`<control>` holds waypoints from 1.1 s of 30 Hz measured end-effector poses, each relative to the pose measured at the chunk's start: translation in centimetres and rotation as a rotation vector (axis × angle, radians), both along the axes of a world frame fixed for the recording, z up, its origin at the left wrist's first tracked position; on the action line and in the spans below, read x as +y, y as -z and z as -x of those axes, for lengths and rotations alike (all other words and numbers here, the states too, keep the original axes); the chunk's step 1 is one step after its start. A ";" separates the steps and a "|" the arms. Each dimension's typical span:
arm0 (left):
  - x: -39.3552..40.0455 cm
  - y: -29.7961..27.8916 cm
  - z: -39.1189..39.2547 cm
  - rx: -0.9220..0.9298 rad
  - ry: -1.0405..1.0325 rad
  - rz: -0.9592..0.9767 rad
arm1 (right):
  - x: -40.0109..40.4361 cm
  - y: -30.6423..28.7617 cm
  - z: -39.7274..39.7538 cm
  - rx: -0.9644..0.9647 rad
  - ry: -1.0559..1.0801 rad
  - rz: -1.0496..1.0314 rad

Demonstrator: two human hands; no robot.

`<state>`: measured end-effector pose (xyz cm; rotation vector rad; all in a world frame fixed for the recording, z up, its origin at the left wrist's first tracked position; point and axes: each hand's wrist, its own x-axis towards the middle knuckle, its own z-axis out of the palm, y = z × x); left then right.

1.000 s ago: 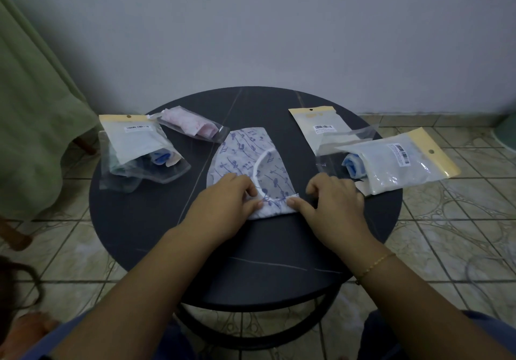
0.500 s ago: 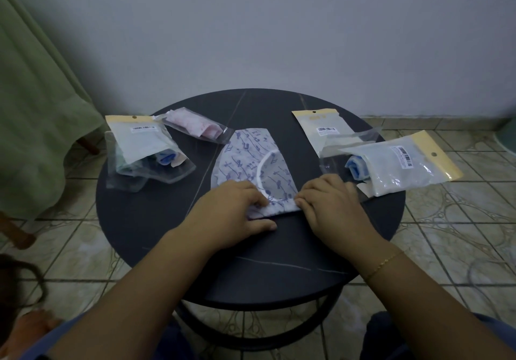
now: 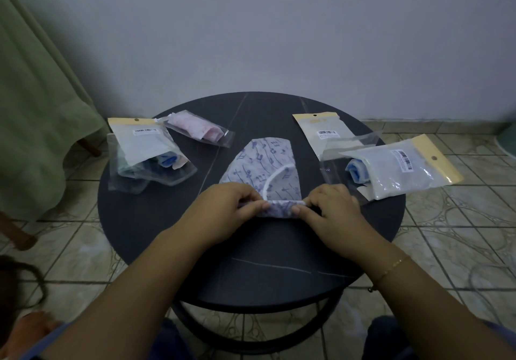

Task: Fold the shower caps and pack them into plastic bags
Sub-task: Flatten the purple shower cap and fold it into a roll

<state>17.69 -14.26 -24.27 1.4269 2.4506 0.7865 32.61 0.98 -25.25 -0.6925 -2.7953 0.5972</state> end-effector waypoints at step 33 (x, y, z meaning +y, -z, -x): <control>0.5 2.1 -0.1 0.297 -0.215 0.046 | -1.5 1.7 0.6 0.253 0.012 -0.329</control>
